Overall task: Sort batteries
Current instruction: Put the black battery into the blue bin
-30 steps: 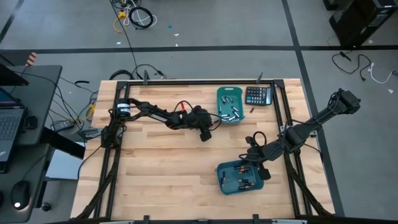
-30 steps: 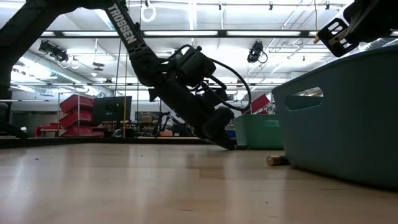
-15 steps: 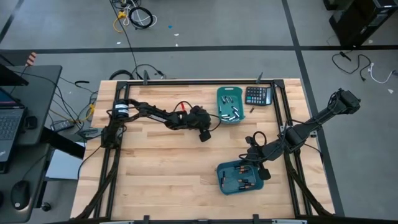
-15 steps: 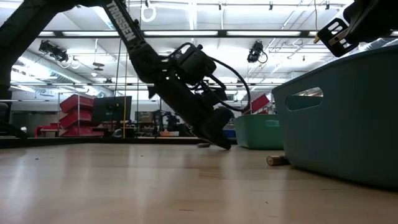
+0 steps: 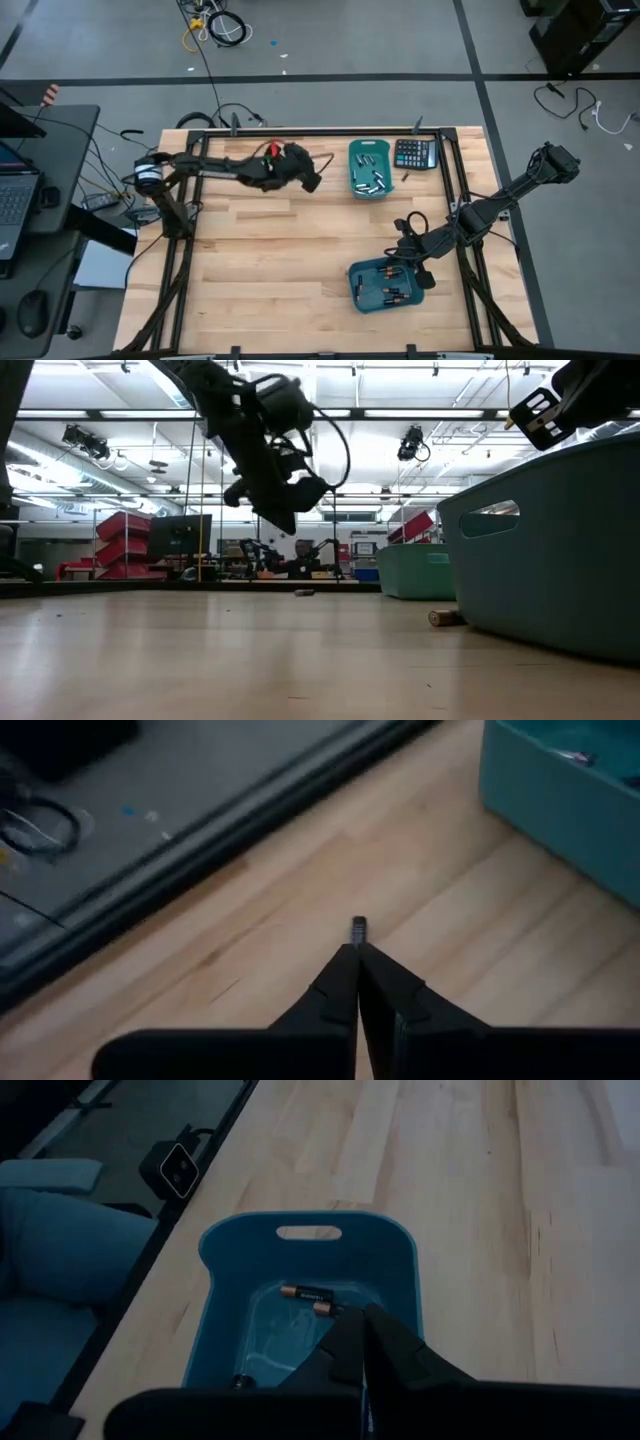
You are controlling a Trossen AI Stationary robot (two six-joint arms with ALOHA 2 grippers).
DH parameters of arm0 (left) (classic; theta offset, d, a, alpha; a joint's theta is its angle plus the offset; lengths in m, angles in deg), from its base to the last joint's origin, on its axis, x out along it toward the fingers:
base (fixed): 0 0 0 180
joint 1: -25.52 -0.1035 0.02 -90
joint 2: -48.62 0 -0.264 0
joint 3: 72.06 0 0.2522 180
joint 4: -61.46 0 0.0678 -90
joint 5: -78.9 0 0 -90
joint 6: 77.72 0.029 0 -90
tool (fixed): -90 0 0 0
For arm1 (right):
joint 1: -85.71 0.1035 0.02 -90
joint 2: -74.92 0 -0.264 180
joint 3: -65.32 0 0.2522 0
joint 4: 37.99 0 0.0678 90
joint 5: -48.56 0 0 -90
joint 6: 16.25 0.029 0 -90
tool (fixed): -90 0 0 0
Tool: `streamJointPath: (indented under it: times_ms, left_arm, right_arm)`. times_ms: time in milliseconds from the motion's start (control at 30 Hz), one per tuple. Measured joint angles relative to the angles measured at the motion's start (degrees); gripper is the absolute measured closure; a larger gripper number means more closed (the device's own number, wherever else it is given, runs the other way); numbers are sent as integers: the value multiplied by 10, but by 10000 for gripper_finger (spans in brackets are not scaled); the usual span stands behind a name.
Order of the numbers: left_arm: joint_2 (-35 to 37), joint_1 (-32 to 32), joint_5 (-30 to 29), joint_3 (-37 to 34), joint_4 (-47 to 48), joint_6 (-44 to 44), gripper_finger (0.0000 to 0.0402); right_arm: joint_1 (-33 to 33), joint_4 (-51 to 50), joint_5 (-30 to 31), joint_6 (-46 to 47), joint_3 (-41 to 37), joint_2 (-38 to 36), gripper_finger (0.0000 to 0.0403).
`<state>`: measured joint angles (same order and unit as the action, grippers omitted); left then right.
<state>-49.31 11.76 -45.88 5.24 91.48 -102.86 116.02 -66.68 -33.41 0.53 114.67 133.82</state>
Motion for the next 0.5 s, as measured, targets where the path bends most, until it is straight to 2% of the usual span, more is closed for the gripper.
streamJointPath:
  times_ms: [67, 233, 333, 500]
  left_arm:
    - [-14, -29, 46, 0, -12, 37, 382]
    - [-68, -95, 235, -2, -66, 189, 353]
    - [-85, -119, 244, -2, -60, 256, 328]
    - [-83, -147, 229, -2, -43, 262, 290]
  right_arm:
    - [0, 1, 0, -3, 0, 0, 401]
    - [0, 3, 0, -4, 0, 0, 402]
    - [0, 6, 0, 0, 0, 0, 401]
    - [0, 16, 0, 0, 0, 0, 401]
